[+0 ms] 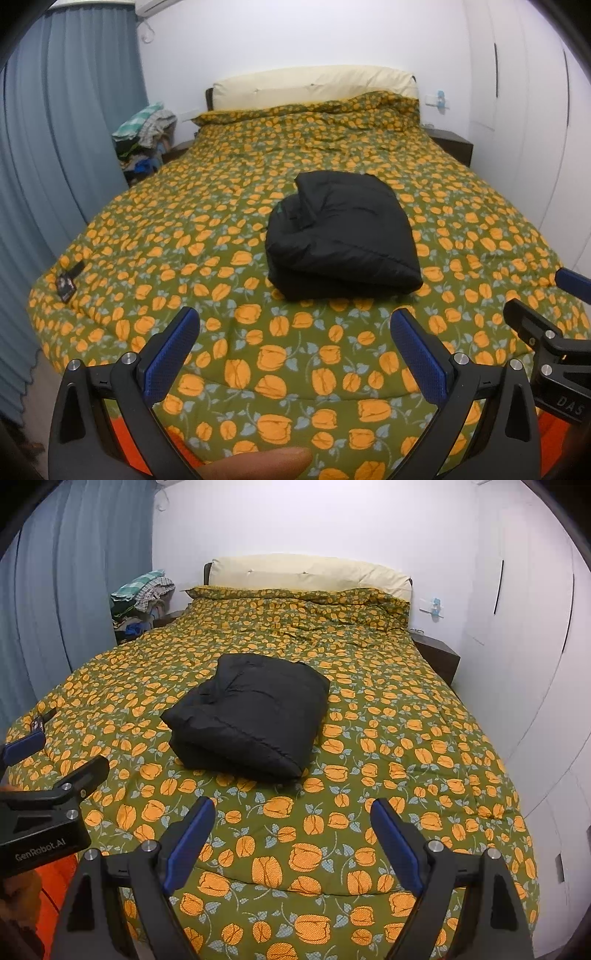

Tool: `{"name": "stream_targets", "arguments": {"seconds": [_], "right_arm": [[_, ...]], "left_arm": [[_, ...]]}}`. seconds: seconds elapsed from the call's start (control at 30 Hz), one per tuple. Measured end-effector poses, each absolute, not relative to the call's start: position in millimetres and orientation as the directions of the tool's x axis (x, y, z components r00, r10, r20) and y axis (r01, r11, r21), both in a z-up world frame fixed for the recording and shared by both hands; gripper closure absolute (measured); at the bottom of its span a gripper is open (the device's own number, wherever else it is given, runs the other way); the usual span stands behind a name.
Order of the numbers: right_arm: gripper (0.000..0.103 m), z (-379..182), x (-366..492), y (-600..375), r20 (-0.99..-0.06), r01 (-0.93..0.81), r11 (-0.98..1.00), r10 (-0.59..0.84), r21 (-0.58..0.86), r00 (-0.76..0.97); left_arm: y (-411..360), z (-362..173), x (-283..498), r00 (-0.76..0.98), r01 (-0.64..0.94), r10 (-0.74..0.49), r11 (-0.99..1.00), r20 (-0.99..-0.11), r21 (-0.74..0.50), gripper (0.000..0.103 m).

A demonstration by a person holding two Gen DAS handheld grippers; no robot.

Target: Fold large clothes

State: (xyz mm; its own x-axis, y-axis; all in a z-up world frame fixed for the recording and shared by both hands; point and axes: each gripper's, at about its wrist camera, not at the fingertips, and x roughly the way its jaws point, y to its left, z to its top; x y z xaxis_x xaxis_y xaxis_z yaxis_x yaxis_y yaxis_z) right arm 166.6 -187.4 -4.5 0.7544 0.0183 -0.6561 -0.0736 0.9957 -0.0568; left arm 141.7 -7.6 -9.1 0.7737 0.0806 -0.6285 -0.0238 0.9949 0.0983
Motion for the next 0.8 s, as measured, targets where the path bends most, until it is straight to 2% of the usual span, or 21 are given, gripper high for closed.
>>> {"name": "stream_targets", "arguments": {"seconds": [0.8], "right_arm": [[0.015, 1.5, 166.2, -182.8, -0.660, -0.090, 0.993, 0.017, -0.077, 0.751]], "left_arm": [[-7.3, -2.7, 140.0, 0.776, -0.019, 0.072, 0.996, -0.627, 0.092, 0.000]]}}
